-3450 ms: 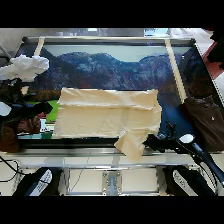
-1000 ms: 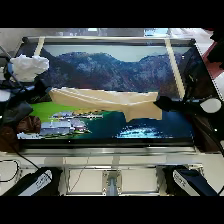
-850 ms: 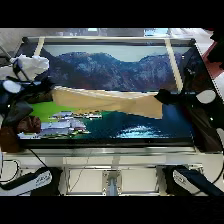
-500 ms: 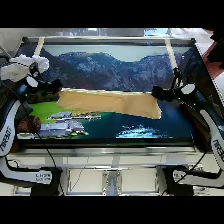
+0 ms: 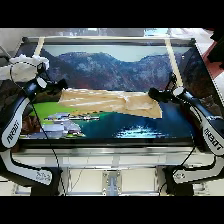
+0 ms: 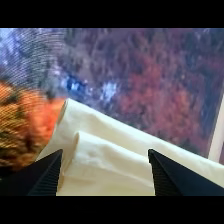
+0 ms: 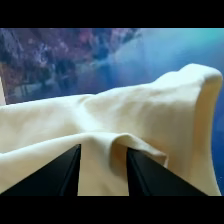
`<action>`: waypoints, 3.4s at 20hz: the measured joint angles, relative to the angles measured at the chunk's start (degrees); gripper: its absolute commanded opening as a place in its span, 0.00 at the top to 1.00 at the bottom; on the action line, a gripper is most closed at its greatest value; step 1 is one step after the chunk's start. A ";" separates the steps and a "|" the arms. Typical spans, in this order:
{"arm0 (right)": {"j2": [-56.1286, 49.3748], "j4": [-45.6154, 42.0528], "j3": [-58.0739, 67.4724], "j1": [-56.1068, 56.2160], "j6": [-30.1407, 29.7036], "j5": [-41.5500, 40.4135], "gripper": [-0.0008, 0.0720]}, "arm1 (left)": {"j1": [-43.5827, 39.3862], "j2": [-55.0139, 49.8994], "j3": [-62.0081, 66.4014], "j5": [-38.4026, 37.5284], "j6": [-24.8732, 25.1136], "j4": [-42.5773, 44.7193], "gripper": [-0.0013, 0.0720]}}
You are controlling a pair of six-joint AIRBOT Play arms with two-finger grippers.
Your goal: Fold the shirts.
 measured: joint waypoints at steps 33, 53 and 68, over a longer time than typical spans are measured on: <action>-8.74 23.80 0.04 -22.01 -25.42 23.43 0.16 | -20.41 6.51 15.52 -5.33 40.35 -18.91 0.15; -13.11 26.51 -0.02 -13.44 -29.16 25.00 0.95 | -20.41 5.51 15.45 -8.17 38.36 -18.51 0.97; 6.27 28.15 7.21 -12.76 -21.68 37.97 0.95 | -25.38 -14.53 15.45 -20.52 27.26 -15.54 0.97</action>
